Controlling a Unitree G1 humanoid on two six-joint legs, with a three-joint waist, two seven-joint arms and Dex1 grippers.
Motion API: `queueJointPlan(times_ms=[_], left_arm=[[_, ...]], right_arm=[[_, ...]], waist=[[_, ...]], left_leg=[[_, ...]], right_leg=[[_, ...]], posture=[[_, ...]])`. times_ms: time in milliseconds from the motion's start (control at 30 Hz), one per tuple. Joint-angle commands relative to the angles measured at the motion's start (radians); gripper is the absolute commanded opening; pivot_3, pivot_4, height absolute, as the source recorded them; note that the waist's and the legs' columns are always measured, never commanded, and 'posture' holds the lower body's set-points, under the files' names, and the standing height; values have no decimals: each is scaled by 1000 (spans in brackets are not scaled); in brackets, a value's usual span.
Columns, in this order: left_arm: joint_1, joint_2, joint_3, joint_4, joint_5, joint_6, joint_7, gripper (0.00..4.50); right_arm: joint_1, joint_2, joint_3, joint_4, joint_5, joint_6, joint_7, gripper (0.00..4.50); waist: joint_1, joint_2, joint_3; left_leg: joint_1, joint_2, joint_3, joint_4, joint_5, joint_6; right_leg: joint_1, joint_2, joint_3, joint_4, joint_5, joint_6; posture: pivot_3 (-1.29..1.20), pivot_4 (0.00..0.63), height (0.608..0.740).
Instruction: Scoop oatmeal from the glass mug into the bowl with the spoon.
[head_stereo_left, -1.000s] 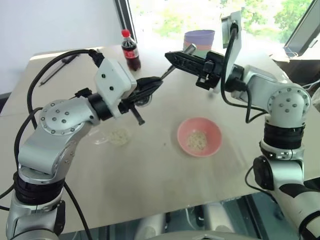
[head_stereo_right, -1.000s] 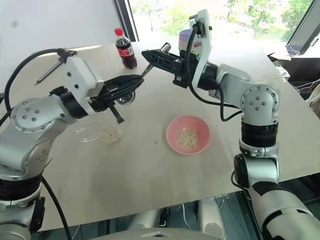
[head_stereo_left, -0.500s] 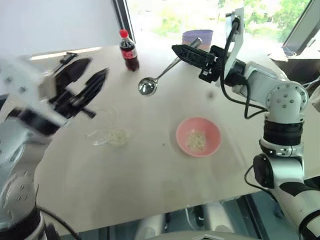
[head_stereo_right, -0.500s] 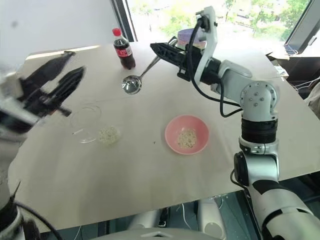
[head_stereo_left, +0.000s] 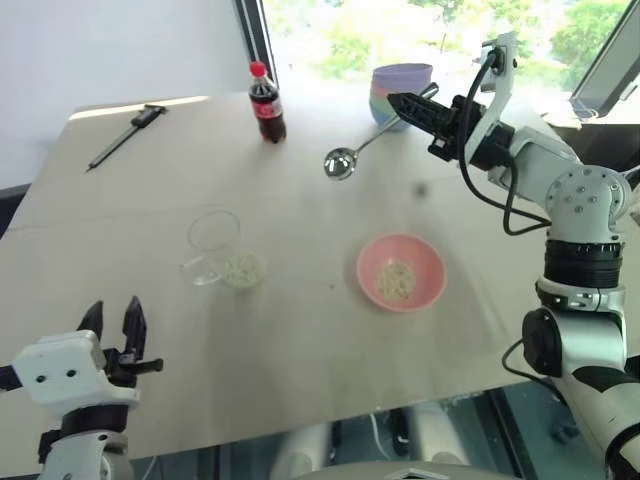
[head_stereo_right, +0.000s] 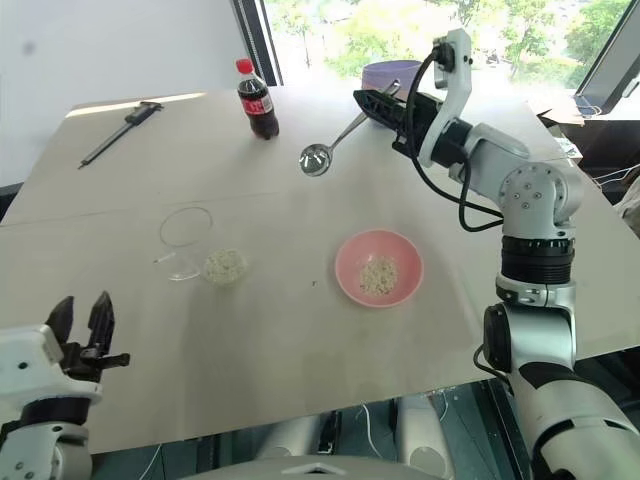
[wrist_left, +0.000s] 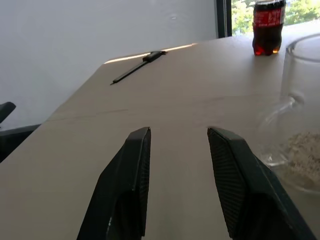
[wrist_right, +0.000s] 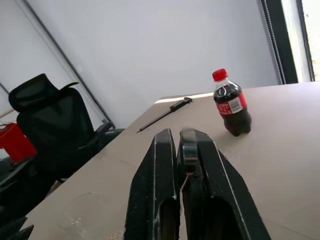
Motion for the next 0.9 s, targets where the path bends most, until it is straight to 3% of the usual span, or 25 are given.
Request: queueJointPlan(times_ms=[33,267,900], left_arm=[[-13,60,-70,60,27,-90,-69,1870],[-82,127,-119,192,41,-137,-80,1870],[-287,153,-152,395,23,-181,-35,1870]], right_arm=[[-34,-6,-26,-25,3,-18,15,0],[-32,-5,-28,-50,0,-11,11,0],[-8,-7,-45,-94,-3,-4,-15,0]], waist=[[-3,0,0],[-8,1,0],[-7,1,1]], left_leg=[[0,0,0,0,0,0],[-1,0,-1,0,0,0],[-2,0,-3,-1,2,-4]], right_leg=[[0,0,0,0,0,0],[-1,-1,0,0,0,0],[-2,-2,-2,0,0,0]], posture=[[0,150,740],[0,150,740],[0,150,740]])
